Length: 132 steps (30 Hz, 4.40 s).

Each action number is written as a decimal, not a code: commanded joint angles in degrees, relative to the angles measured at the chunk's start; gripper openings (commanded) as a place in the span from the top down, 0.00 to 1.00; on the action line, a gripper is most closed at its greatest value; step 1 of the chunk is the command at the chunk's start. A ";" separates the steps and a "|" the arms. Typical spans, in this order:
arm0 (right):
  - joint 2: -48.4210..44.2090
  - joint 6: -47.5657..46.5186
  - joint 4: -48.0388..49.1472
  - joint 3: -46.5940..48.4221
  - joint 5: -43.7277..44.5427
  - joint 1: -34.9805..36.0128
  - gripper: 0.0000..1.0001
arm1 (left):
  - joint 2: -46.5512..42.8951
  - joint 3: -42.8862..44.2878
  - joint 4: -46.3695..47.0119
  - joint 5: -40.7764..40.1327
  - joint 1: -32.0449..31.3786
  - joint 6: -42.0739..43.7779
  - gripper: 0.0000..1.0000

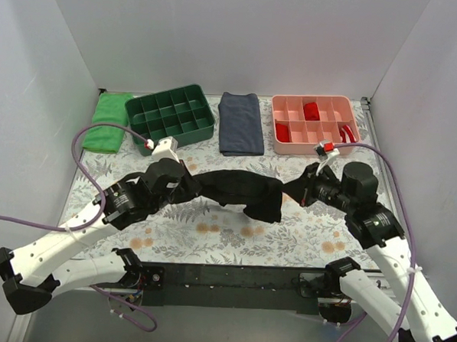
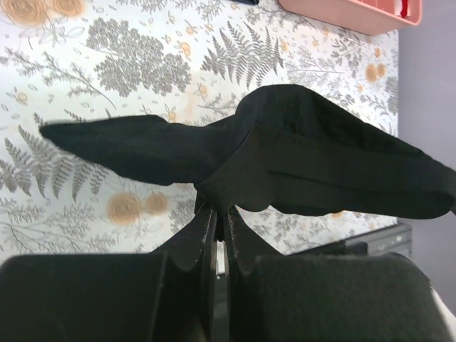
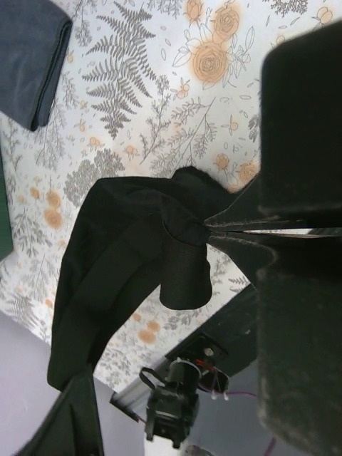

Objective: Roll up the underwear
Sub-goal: Flatten out the underwear at the center of the board.

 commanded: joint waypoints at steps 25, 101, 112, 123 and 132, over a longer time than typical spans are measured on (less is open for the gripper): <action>30.01 -9.47 -14.20 9.93 4.15 -1.24 0.99 | 18.70 2.14 -4.16 17.08 12.65 -0.26 1.00; 53.05 -5.25 -2.50 21.79 0.62 -10.65 0.36 | 37.95 4.59 22.43 34.26 33.51 42.57 0.45; 55.51 -5.86 -5.31 24.69 8.28 -7.66 0.36 | 38.92 2.74 23.40 35.23 33.42 43.10 0.50; 63.06 -6.56 -13.21 34.79 17.07 -4.05 0.39 | 41.11 5.46 22.52 34.79 29.64 42.66 0.53; 59.65 -8.59 -6.03 28.13 12.77 -3.00 0.39 | 36.83 1.95 25.06 28.55 28.32 41.70 0.42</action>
